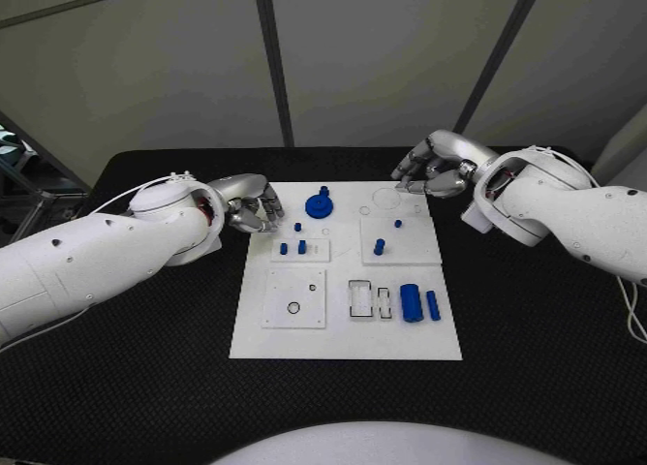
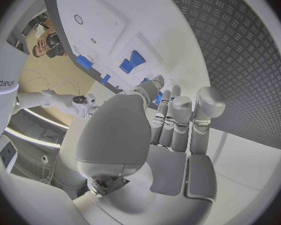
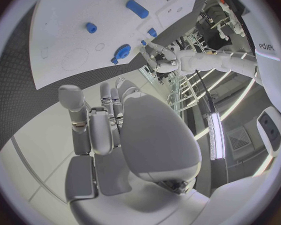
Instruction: Assemble the parts on the task board
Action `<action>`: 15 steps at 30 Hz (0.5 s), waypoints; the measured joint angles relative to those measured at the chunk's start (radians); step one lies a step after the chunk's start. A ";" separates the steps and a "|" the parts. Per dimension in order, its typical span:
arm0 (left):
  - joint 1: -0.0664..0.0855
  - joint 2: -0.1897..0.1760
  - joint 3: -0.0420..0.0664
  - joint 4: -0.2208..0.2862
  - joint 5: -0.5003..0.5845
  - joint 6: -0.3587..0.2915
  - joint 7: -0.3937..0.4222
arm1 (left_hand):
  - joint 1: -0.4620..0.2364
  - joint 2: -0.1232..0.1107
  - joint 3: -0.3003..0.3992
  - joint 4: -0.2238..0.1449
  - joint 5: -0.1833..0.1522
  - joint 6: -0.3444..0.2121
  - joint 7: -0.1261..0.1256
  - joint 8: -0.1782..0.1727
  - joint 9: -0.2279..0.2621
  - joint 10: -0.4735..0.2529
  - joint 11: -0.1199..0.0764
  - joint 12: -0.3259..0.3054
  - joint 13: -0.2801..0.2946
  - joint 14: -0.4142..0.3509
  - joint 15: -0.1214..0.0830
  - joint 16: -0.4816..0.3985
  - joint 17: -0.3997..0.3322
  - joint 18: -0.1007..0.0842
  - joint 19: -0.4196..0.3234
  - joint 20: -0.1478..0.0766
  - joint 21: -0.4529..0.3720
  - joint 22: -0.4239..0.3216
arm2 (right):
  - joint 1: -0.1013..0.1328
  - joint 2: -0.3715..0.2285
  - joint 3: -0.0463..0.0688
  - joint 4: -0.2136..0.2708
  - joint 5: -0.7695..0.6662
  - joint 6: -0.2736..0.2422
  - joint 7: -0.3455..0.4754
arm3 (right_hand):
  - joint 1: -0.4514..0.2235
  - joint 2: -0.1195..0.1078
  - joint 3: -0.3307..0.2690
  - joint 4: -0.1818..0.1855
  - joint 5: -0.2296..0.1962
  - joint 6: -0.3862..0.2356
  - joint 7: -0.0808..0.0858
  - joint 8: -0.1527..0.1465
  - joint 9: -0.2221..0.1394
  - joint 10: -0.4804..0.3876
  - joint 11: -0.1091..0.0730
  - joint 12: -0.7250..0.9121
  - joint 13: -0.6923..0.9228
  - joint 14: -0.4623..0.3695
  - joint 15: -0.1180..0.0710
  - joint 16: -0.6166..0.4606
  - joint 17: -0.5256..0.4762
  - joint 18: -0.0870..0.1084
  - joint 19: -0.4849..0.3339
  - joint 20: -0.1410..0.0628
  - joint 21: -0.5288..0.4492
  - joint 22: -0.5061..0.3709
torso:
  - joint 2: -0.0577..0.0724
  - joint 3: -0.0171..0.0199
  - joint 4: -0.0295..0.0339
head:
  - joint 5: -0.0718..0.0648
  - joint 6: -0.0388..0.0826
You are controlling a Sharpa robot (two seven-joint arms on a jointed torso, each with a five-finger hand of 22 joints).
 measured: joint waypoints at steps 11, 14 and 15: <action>0.000 -0.089 0.001 0.064 0.559 -0.139 0.176 | -0.001 0.007 0.004 0.004 0.000 -0.007 0.023 0.002 -0.012 -0.044 0.022 0.000 -0.015 -0.199 0.020 -0.299 -0.314 0.031 -0.221 0.011 -0.396 -0.252 | -0.030 0.003 -0.011 0.056 -0.329 0.042 -0.122 | -0.021 -0.029 0.016 0.003 -0.017 0.002 -0.002 -0.024 -0.002 0.005 0.002 -0.073 -0.059 0.000 0.000 0.000 -0.002 0.000 0.003 0.004 0.007 0.012 | 0.001 0.0009 0.0002 | -0.046 0.036; 0.000 -0.103 0.001 0.086 0.752 -0.159 0.243 | 0.002 0.009 0.002 0.002 0.000 -0.007 0.023 0.002 -0.012 -0.048 0.025 0.000 -0.016 -0.202 0.017 -0.308 -0.325 0.025 -0.224 0.015 -0.404 -0.260 | -0.037 0.005 -0.012 0.061 -0.381 0.055 -0.145 | -0.028 -0.042 0.018 0.006 -0.017 -0.004 0.004 -0.030 -0.003 -0.002 0.009 -0.089 -0.071 0.000 0.000 0.000 -0.002 0.000 0.003 0.004 0.011 0.014 | 0.002 0.0009 0.0005 | -0.050 0.040; 0.000 -0.104 0.001 0.088 0.769 -0.160 0.249 | 0.005 0.012 0.001 0.001 0.000 -0.007 0.023 0.002 -0.012 -0.048 0.025 0.000 -0.016 -0.204 0.018 -0.311 -0.327 0.025 -0.224 0.015 -0.407 -0.261 | -0.038 0.005 -0.012 0.061 -0.385 0.056 -0.148 | -0.031 -0.044 0.018 0.006 -0.017 -0.004 0.004 -0.033 -0.003 -0.002 0.009 -0.092 -0.074 -0.002 0.002 0.000 -0.002 0.000 0.003 0.004 0.011 0.014 | 0.002 0.0009 0.0006 | -0.050 0.041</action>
